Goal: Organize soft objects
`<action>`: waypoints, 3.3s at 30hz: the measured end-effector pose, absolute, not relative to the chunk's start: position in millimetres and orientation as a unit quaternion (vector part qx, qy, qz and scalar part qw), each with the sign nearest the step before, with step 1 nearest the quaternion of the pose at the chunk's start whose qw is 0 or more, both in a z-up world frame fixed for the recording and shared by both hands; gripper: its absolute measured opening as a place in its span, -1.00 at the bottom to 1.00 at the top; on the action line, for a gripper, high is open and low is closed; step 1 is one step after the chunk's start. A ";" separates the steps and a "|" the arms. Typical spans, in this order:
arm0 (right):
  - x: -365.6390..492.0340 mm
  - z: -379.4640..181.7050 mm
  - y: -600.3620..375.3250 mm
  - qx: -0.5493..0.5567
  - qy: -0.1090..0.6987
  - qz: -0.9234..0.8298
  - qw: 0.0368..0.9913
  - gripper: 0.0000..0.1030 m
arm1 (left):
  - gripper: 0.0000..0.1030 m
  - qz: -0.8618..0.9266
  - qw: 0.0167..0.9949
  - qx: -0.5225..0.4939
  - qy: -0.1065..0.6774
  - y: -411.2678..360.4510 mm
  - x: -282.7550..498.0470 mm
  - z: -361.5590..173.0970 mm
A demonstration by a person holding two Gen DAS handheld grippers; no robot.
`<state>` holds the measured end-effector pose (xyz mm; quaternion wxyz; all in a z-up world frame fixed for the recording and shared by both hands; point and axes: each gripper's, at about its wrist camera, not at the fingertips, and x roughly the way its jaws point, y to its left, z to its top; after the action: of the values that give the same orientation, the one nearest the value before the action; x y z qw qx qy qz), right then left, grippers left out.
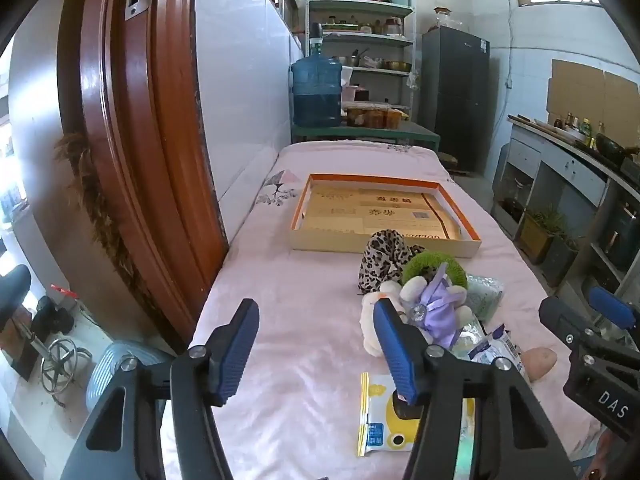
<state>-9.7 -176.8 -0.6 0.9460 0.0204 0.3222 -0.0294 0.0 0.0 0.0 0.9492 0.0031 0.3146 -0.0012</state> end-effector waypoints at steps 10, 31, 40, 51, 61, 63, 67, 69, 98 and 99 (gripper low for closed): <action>-6.9 -4.7 -174.2 0.024 0.320 -0.023 0.947 0.59 | 0.15 -0.012 0.948 -0.009 0.317 3.5 1.5 -1.7; -4.8 -10.3 -175.6 0.028 0.327 -0.012 0.944 0.59 | 0.15 0.008 0.947 -0.003 0.320 6.6 7.9 -8.5; -4.1 -10.9 -175.6 0.028 0.328 -0.010 0.944 0.59 | 0.15 0.007 0.947 0.000 0.321 5.1 9.1 -10.6; -2.1 -11.2 -174.4 0.026 0.328 -0.009 0.944 0.59 | 0.15 0.006 0.947 0.000 0.321 5.4 9.4 -10.3; -0.6 -12.3 -173.6 0.025 0.329 -0.009 0.944 0.59 | 0.15 0.007 0.946 -0.003 0.323 6.8 11.3 -12.2; 0.2 -13.3 -174.2 0.025 0.330 -0.009 0.944 0.59 | 0.15 0.007 0.946 -0.003 0.324 7.4 12.1 -12.9; 0.5 -13.9 -175.5 0.026 0.330 -0.009 0.944 0.59 | 0.15 0.007 0.946 -0.003 0.324 7.9 12.4 -13.0; 0.4 -13.7 -175.2 0.026 0.330 -0.009 0.944 0.59 | 0.15 0.007 0.946 -0.003 0.325 8.2 12.6 -13.2; -0.9 -22.4 -198.1 0.033 0.333 -0.035 0.942 0.59 | 0.15 0.002 0.943 0.000 0.333 5.5 13.9 -22.6; -1.5 -23.6 -201.7 0.034 0.334 -0.040 0.941 0.59 | 0.15 0.000 0.942 0.000 0.335 4.5 14.8 -23.8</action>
<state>-1.5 -201.7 -23.6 0.9410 0.0337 0.3344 -0.0398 14.8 4.5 -23.8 0.9421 -0.0001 0.3354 -0.0002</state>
